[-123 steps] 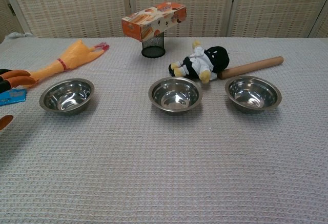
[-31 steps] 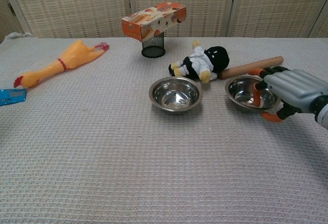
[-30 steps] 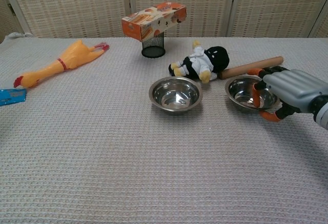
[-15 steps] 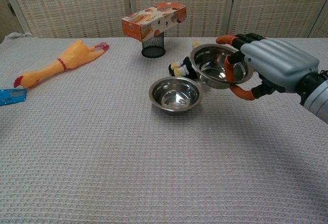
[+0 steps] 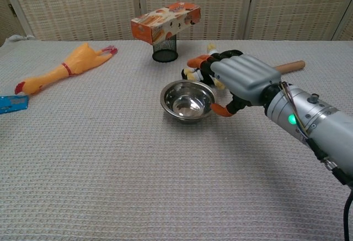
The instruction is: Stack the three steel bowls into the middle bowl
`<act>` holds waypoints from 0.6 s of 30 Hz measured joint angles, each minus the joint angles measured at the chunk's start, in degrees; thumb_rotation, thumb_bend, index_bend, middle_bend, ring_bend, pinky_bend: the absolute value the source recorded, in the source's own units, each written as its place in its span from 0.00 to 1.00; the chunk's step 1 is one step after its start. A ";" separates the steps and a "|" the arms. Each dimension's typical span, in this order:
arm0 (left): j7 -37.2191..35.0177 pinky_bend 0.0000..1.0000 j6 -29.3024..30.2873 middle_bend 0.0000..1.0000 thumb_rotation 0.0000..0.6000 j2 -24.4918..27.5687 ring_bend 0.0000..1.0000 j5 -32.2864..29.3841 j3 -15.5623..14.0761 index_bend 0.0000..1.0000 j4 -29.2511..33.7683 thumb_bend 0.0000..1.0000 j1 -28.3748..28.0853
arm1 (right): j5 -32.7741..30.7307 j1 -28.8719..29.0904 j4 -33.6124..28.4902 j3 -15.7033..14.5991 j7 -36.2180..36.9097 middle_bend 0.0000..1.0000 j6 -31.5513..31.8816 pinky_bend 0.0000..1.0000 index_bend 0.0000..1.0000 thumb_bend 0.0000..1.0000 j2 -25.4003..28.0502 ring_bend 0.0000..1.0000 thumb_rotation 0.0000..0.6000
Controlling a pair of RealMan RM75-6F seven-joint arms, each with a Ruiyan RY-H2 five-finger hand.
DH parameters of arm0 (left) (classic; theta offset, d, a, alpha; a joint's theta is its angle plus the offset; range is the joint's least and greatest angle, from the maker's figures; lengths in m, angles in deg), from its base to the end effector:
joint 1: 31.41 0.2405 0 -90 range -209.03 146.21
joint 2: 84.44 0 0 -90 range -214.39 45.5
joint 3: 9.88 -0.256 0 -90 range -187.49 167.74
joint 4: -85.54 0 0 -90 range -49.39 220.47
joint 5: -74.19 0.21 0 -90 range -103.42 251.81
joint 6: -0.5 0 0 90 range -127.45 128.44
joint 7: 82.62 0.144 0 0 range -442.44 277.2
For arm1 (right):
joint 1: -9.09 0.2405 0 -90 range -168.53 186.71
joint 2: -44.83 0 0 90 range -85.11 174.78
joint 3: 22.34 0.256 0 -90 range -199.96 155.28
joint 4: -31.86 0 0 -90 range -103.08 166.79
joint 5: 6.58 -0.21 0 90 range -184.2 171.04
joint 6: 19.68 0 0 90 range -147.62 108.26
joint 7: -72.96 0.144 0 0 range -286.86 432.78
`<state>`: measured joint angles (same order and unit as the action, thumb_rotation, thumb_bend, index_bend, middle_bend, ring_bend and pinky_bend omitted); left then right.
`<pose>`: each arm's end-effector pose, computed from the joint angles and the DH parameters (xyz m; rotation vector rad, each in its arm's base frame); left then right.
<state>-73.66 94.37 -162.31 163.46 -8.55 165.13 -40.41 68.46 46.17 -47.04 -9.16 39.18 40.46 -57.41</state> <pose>-0.3008 0.1977 0.1133 -1.4209 -0.6376 -0.9594 -0.1187 -0.3142 -0.0622 1.8837 -0.6799 0.9652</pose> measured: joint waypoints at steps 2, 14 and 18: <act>0.43 0.12 0.00 0.03 1.00 -0.04 0.00 0.25 -0.03 0.00 0.12 0.45 0.16 | -0.28 -0.86 -3.51 -0.43 -0.18 0.00 0.71 0.00 0.00 0.13 2.00 0.00 1.00; 3.48 0.12 -0.27 0.01 1.00 2.38 0.00 0.92 -1.29 0.00 4.02 0.45 1.71 | 0.25 -15.03 -19.81 -7.94 -2.62 0.00 17.08 0.00 0.00 0.12 19.34 0.00 1.00; 6.27 0.12 -1.87 0.01 1.00 3.92 0.00 -0.23 -1.29 0.00 6.88 0.45 2.00 | 2.54 -24.56 -20.13 -12.68 1.69 0.00 27.53 0.00 0.00 0.12 24.72 0.00 1.00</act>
